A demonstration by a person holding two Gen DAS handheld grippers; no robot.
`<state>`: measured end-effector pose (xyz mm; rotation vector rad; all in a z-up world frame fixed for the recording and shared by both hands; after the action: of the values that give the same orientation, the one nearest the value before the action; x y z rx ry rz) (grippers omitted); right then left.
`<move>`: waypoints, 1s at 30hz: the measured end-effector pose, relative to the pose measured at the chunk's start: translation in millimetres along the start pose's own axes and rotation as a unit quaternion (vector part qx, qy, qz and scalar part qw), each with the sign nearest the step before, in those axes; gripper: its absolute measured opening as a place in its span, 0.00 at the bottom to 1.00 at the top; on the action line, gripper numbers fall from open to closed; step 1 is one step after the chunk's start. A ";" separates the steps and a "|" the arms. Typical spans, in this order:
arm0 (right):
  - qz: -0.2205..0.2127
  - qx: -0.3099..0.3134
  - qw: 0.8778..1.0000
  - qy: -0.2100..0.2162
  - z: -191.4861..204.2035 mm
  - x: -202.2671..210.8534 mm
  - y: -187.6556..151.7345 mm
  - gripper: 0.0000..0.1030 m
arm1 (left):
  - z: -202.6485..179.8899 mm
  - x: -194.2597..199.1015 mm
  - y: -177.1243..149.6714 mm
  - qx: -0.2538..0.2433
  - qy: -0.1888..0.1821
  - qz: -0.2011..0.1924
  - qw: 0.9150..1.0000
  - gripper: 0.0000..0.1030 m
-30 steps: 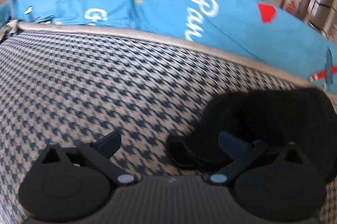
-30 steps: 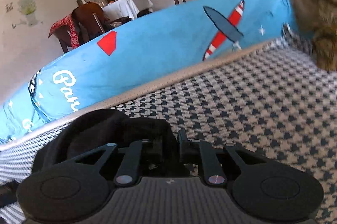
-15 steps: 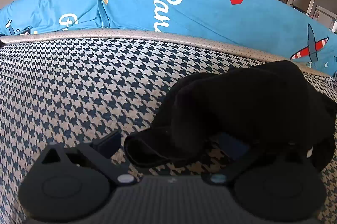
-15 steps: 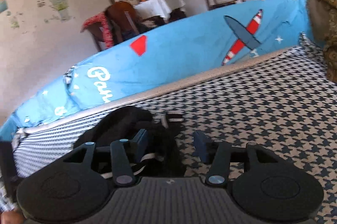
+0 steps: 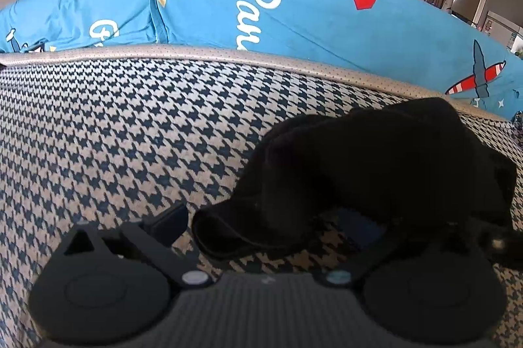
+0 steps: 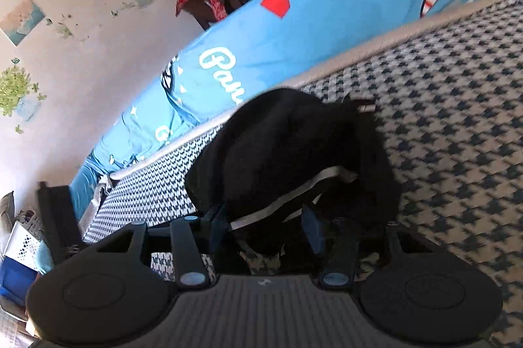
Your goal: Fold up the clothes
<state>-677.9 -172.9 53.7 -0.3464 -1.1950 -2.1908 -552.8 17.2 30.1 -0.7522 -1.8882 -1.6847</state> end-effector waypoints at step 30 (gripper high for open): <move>-0.139 0.013 0.989 0.055 17.1 -23.3 117.8 0.13 | -46.6 -30.8 50.3 -0.057 -0.063 -0.035 0.996 1.00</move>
<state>-587.1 -197.4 130.4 -0.0466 -1.2728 -2.3922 -495.7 -27.2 50.4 -0.8640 -1.9363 -1.8400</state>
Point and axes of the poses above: each gripper's, at about its wrist camera, not at the fingertips, and x roughly against the way its jaws point, z to its left, y to its top, the point moved 10 cm from there along -x, roughly the way its jaws point, and after that the axes turned 4 degrees about -z, right-handed, at the moved point
